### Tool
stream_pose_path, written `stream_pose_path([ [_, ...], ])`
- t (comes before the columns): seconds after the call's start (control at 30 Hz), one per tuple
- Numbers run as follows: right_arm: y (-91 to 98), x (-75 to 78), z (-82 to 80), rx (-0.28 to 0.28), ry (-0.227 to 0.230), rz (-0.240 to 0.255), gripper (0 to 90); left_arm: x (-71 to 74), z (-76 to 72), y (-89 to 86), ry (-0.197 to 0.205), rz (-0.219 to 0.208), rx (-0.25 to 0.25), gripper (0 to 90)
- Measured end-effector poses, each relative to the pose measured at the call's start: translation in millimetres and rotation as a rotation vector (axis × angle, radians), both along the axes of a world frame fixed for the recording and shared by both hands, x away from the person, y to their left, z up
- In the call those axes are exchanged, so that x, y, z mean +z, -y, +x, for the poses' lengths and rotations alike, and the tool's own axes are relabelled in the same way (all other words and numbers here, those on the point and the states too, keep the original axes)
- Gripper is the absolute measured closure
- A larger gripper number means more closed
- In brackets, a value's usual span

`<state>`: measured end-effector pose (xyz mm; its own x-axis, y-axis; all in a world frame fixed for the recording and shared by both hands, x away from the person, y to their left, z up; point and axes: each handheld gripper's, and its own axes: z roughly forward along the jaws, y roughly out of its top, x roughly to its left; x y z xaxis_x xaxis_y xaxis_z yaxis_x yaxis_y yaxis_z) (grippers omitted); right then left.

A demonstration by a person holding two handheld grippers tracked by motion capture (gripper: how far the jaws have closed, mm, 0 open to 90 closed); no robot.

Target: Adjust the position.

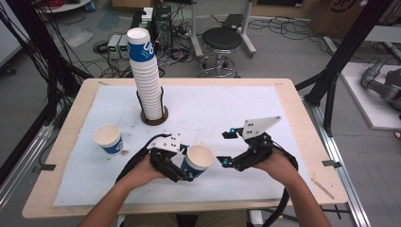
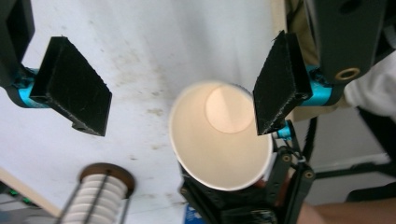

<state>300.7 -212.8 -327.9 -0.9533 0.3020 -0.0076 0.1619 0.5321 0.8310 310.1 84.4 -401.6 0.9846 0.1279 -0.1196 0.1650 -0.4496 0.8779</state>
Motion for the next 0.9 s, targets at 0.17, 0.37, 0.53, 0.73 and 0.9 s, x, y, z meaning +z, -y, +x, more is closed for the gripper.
stream_pose_path([
  [0.17, 16.5, -10.3, 0.0, -0.098, 0.002, 0.053, 20.2, -7.8, 2.3, -6.0, 0.003, -0.052, 0.057, 25.5],
  [0.37, 33.0, -22.0, -0.9, -0.188, 0.015, 0.117, 20.2, -12.9, 3.8, -13.9, 0.025, -0.112, 0.096, 25.6],
  [0.53, 42.1, -31.4, -1.7, -0.236, 0.024, 0.138, 20.2, -14.5, 4.8, -19.1, 0.042, -0.174, 0.128, 25.6],
  [0.73, 50.6, -44.1, -2.1, -0.307, 0.074, 0.131, 20.2, -17.2, 6.4, -23.7, 0.081, -0.227, 0.156, 25.6],
  [0.9, 58.4, -52.6, -0.3, -0.363, 0.082, 0.132, 20.2, -16.6, 7.9, -26.4, 0.103, -0.284, 0.189, 25.5],
])
